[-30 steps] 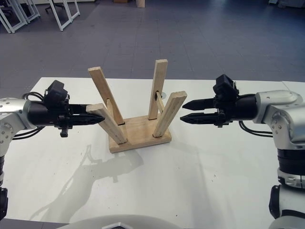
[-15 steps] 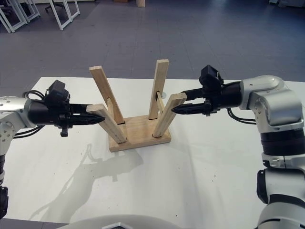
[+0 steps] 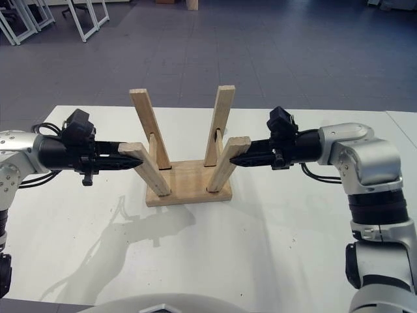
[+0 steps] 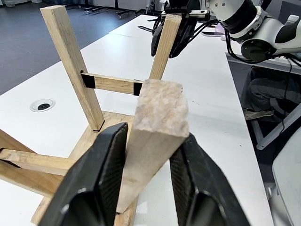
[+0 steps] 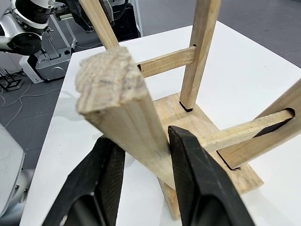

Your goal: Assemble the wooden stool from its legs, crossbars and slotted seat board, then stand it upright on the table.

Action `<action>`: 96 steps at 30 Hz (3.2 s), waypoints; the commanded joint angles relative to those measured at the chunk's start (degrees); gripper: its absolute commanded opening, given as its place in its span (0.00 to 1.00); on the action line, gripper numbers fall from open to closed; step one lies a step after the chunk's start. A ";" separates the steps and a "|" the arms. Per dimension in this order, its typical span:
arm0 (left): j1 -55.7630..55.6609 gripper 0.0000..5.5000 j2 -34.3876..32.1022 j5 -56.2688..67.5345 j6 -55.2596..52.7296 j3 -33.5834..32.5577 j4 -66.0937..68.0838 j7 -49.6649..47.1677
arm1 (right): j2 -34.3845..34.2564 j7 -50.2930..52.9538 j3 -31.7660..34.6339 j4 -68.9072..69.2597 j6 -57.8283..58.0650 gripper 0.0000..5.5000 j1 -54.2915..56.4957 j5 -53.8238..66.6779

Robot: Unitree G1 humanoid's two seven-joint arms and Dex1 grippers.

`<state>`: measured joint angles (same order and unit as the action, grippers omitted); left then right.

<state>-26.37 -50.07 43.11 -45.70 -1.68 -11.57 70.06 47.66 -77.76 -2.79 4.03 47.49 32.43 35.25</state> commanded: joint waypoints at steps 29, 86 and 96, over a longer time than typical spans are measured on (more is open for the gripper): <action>8.08 0.25 -0.42 36.06 -32.18 -10.37 1.25 -7.80 | 5.64 11.49 4.41 0.37 44.15 0.25 1.75 35.32; 56.81 0.73 -5.40 -2.02 6.65 -15.11 -29.87 6.39 | 12.00 -10.08 -4.37 3.74 -17.57 0.72 -24.27 -0.67; 51.52 0.73 -2.08 -10.45 10.24 -2.63 -28.42 -5.11 | 10.88 -9.85 -3.07 4.89 -15.70 0.72 -23.29 -0.48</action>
<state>26.71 -52.40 35.63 -36.13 -6.05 -41.51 68.13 58.64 -87.87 -7.21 7.96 31.13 8.41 34.09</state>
